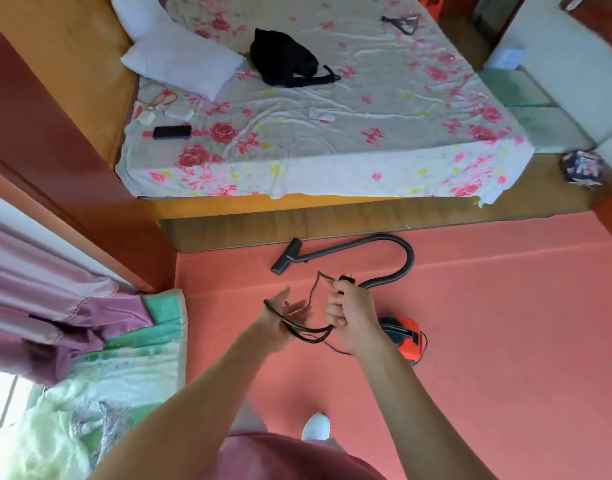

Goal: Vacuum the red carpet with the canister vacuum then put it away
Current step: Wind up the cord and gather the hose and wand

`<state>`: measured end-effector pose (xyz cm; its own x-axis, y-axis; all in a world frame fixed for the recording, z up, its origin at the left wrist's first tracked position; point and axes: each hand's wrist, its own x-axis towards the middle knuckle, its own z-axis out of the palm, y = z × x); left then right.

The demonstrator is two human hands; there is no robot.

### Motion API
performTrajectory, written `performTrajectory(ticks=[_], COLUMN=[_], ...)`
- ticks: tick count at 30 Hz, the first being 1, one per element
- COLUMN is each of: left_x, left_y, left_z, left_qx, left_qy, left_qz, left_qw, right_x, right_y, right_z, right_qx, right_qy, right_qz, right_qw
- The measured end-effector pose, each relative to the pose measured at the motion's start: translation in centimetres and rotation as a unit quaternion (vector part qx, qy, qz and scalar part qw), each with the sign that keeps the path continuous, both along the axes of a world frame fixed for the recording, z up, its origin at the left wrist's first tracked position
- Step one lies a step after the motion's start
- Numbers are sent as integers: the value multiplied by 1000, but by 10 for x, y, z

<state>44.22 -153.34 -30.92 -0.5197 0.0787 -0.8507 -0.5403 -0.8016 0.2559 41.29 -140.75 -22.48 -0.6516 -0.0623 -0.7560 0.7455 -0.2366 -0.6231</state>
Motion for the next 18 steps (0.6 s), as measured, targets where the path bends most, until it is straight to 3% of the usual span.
performTrajectory(ticks=[3, 6, 10, 13, 18], left_x=[-16, -37, -64, -76, -82], left_y=[33, 53, 55, 45, 40], left_z=[-3, 9, 34, 50, 70], left_qx=[107, 115, 163, 160, 129], left_qy=[52, 121, 174, 206, 225], left_qz=[-19, -7, 94, 150, 103], left_qw=[993, 986, 967, 954, 960], right_x=[11, 22, 45, 71, 71], right_y=[18, 34, 42, 43, 48], right_z=[24, 44, 60, 58, 38], right_qx=[48, 66, 31, -74, -224], right_qy=[63, 112, 167, 228, 223], right_qz=[30, 34, -17, -140, -347], right_qw=[996, 991, 985, 961, 883])
